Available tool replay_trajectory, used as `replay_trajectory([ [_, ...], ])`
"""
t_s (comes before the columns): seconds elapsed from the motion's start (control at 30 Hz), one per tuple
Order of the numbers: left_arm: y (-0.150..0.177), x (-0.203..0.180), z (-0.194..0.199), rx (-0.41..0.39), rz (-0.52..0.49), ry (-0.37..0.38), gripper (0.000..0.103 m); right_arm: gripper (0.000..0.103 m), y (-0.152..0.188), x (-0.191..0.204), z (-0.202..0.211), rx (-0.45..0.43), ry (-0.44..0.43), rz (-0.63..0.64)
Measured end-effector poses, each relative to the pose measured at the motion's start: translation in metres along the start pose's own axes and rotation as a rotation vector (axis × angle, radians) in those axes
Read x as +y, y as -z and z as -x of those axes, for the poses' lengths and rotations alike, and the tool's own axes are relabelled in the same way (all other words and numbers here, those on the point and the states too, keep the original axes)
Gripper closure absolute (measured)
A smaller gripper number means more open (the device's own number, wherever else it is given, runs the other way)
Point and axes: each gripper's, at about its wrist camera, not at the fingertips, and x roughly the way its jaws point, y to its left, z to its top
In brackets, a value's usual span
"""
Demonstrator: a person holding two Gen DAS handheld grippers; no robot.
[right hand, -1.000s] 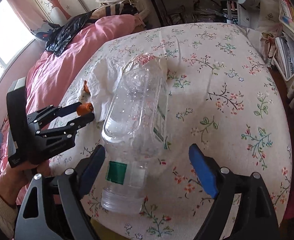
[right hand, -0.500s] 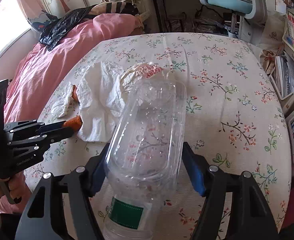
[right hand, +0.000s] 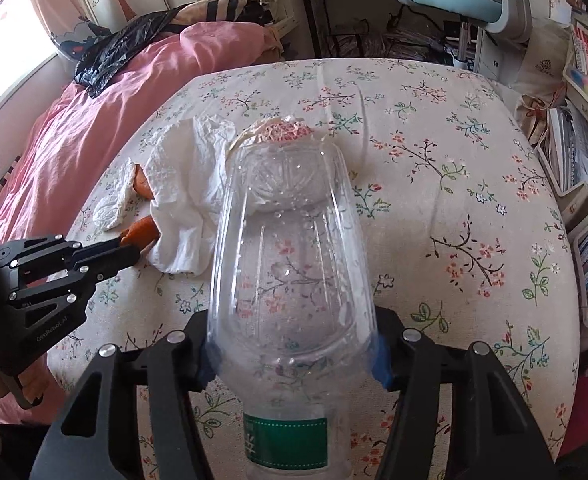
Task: Collect trash
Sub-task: 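Grasp the orange carrot piece with left while right holds the water bottle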
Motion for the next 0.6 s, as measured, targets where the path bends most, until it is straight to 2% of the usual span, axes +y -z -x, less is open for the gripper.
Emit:
replay_trajectory([
  [0.23, 0.007, 0.005, 0.027, -0.038, 0.055, 0.009, 0.098, 0.046, 0.003, -0.003, 0.016, -0.030, -0.100, -0.091],
  [0.6, 0.035, 0.005, 0.087, -0.112, 0.166, -0.038, 0.098, 0.046, 0.020, 0.017, 0.053, -0.121, -0.186, -0.092],
])
